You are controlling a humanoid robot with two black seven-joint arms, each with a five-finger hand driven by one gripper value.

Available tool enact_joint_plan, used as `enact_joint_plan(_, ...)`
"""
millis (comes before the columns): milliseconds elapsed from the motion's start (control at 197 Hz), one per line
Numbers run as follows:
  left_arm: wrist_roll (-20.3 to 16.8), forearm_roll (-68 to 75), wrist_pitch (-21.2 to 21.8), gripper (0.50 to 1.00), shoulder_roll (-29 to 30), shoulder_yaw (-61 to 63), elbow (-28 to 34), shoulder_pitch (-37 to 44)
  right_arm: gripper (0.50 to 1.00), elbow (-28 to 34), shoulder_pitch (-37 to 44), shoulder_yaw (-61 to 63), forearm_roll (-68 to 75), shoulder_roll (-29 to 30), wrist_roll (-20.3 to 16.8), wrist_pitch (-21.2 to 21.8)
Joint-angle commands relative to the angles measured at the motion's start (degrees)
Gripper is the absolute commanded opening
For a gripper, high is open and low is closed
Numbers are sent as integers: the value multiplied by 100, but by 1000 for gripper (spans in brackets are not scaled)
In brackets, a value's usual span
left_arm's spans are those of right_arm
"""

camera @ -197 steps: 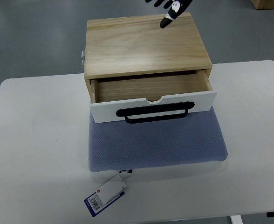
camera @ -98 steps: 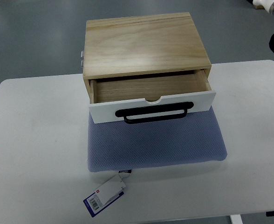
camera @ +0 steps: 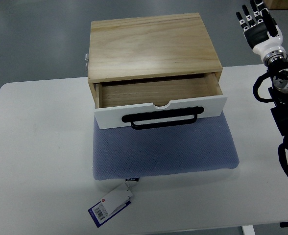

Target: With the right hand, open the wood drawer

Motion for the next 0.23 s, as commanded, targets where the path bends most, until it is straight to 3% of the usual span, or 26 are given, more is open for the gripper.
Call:
enact_joint_plan(0,-6,-2,-1,1000,0,-5,-2,-5,946,-111,-18,-4,-3,111,19,-2)
enact_joint_plan(223,-6,-2,-1,1000,0,-5,16,-5,946,-208,-44,-39,-3,181,28,7)
